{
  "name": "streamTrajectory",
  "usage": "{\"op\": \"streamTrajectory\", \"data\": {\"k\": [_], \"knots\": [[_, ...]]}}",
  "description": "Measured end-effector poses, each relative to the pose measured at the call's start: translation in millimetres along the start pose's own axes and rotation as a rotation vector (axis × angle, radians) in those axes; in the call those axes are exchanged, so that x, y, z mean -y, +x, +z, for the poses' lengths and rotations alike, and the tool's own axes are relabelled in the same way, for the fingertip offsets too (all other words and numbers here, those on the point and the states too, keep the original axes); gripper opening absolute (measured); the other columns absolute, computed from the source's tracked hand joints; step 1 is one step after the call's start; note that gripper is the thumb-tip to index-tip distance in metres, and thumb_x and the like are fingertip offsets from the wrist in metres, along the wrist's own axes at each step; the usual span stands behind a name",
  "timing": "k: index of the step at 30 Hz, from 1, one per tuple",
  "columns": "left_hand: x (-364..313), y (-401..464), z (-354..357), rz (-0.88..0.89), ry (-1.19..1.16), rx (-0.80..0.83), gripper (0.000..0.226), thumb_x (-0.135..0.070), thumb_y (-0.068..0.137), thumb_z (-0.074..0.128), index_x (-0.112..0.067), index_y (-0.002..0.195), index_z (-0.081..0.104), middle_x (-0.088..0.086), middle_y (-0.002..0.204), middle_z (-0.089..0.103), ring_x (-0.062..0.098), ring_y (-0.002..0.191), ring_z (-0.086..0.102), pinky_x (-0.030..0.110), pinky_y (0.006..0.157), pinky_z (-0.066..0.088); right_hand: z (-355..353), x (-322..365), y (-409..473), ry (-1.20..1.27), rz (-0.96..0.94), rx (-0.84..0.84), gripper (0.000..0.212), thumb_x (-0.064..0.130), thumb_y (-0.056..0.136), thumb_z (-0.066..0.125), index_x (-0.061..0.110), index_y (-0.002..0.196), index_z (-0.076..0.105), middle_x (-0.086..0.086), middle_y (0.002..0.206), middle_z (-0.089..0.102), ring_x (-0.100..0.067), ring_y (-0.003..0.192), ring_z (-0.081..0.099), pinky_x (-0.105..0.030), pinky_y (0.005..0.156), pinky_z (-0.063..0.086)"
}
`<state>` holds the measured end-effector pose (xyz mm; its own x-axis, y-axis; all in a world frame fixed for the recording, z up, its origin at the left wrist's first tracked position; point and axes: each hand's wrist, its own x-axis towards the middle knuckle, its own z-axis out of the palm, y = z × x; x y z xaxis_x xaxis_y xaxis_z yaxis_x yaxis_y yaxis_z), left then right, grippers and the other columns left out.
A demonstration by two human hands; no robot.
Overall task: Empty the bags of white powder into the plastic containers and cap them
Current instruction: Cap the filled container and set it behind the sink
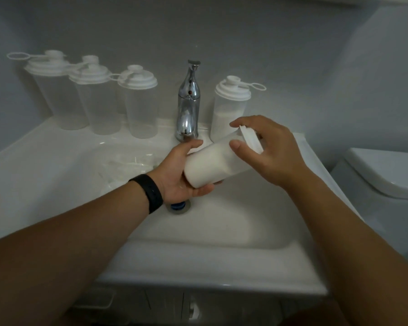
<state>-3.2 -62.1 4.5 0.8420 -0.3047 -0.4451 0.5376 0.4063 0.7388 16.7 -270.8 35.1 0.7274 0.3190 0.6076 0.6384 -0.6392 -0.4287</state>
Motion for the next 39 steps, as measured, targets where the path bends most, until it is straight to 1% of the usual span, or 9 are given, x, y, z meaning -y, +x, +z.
{"op": "streamTrajectory", "data": {"k": [4,7,9,12,16,20,29,33,39], "knots": [[0.4,0.1,-1.8,0.108,0.027,-0.145,0.027,-0.041,0.094,0.061,-0.016,0.103,0.065,0.01,0.091,0.066,0.027,0.078,0.066,0.026,0.043,0.048,8.5,-4.4,-2.1,0.137,0.046,0.093,0.054,0.063,0.099,0.034,0.03,0.12,0.071,0.018,0.115,0.067,-0.001,0.106,0.061,-0.031,0.094,0.049],[5.2,-0.1,-0.3,0.177,0.055,-0.168,0.02,-0.037,0.094,0.06,-0.017,0.095,0.063,0.007,0.083,0.064,0.023,0.069,0.064,0.025,0.043,0.046,14.1,1.9,-1.4,0.442,0.323,0.023,0.071,0.065,0.099,0.016,0.033,0.098,0.08,0.005,0.102,0.076,-0.013,0.097,0.068,-0.034,0.092,0.051],[6.3,0.8,1.0,0.209,0.074,-0.186,0.018,-0.035,0.094,0.06,-0.017,0.094,0.063,0.007,0.083,0.063,0.024,0.068,0.064,0.025,0.042,0.045,14.5,4.5,-0.9,0.617,0.423,0.004,0.077,0.065,0.098,0.014,0.027,0.09,0.081,-0.004,0.101,0.077,-0.022,0.098,0.07,-0.042,0.094,0.053],[4.1,2.0,-1.0,0.255,0.098,-0.21,0.017,-0.034,0.094,0.061,-0.017,0.093,0.064,0.009,0.086,0.063,0.026,0.07,0.063,0.025,0.041,0.042,14.1,5.2,0.3,0.756,0.492,0.093,0.081,0.066,0.098,0.018,0.015,0.097,0.08,-0.014,0.108,0.076,-0.03,0.103,0.068,-0.043,0.091,0.053],[4.4,2.9,-5.0,0.286,0.154,-0.25,0.018,-0.033,0.095,0.06,-0.016,0.093,0.065,0.01,0.089,0.064,0.026,0.071,0.063,0.024,0.039,0.043,19.9,5.9,-0.5,0.551,0.542,0.207,0.071,0.071,0.099,0.026,0.026,0.098,0.082,-0.004,0.109,0.076,-0.023,0.104,0.069,-0.039,0.092,0.052],[8.9,0.9,1.4,0.28,0.14,-0.312,0.018,-0.034,0.094,0.062,-0.017,0.091,0.066,0.009,0.088,0.065,0.025,0.071,0.064,0.024,0.04,0.044,23.8,11.1,-1.6,0.377,0.525,0.155,0.064,0.062,0.104,0.027,0.032,0.089,0.081,0.009,0.098,0.077,-0.007,0.095,0.069,-0.028,0.086,0.047],[9.3,-6.5,8.7,0.205,0.076,-0.274,0.017,-0.035,0.089,0.061,-0.019,0.093,0.065,0.005,0.083,0.065,0.023,0.071,0.064,0.022,0.043,0.041,13.1,24.2,-1.3,0.451,0.465,0.094,0.063,0.068,0.093,0.031,0.03,0.088,0.081,0.009,0.096,0.077,-0.007,0.094,0.069,-0.031,0.089,0.048],[12.3,-4.8,5.6,0.125,0.03,-0.225,0.025,-0.038,0.088,0.061,-0.018,0.101,0.066,0.007,0.088,0.065,0.027,0.082,0.064,0.022,0.041,0.041,9.6,28.2,1.0,0.557,0.442,0.091,0.062,0.066,0.092,0.032,0.027,0.108,0.078,0.008,0.103,0.078,-0.012,0.101,0.071,-0.036,0.097,0.051],[14.0,-0.4,4.2,0.092,-0.068,-0.166,0.027,-0.037,0.089,0.059,-0.016,0.104,0.066,0.008,0.092,0.065,0.026,0.08,0.064,0.02,0.04,0.043,7.7,20.5,5.8,0.792,0.433,-0.012,0.06,0.063,0.095,0.031,0.026,0.123,0.07,0.003,0.122,0.073,-0.02,0.119,0.066,-0.049,0.114,0.042]]}}
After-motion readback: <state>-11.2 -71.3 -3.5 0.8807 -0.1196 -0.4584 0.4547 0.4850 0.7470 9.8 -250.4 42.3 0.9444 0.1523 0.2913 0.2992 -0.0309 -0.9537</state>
